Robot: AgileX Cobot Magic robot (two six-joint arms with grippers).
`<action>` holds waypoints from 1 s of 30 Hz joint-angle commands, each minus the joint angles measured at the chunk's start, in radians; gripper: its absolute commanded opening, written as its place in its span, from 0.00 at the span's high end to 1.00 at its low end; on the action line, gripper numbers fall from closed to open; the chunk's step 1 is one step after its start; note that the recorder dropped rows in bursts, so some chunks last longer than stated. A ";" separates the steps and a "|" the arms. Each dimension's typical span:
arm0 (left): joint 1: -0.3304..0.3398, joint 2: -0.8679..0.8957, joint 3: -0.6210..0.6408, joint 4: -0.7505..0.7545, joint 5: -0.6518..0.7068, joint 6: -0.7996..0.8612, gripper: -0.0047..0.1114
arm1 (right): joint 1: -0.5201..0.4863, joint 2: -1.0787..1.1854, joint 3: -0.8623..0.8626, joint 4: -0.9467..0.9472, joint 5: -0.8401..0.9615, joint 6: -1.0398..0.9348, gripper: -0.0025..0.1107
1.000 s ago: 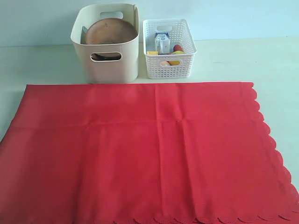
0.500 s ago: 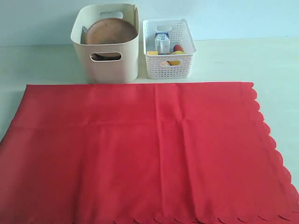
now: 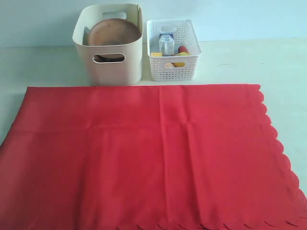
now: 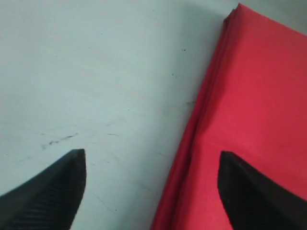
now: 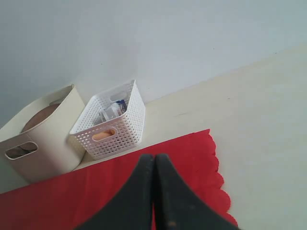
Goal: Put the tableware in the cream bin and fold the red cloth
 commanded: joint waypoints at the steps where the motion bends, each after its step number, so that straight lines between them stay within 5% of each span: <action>1: -0.049 0.071 -0.008 -0.011 -0.040 0.006 0.27 | -0.004 -0.004 0.005 0.000 -0.008 -0.004 0.98; 15: -0.132 0.240 -0.008 -0.011 -0.093 0.032 0.31 | -0.004 -0.004 0.005 0.000 0.001 -0.006 0.98; 20: -0.132 0.242 -0.008 -0.011 -0.087 0.032 0.58 | -0.004 -0.004 0.005 0.000 0.001 -0.006 0.98; 24: -0.132 0.242 -0.008 -0.011 -0.087 0.032 0.96 | -0.004 -0.004 0.005 0.000 0.001 -0.006 0.98; 30: -0.128 0.242 -0.008 -0.011 -0.083 0.045 0.96 | -0.004 -0.004 0.005 0.037 0.001 -0.006 0.98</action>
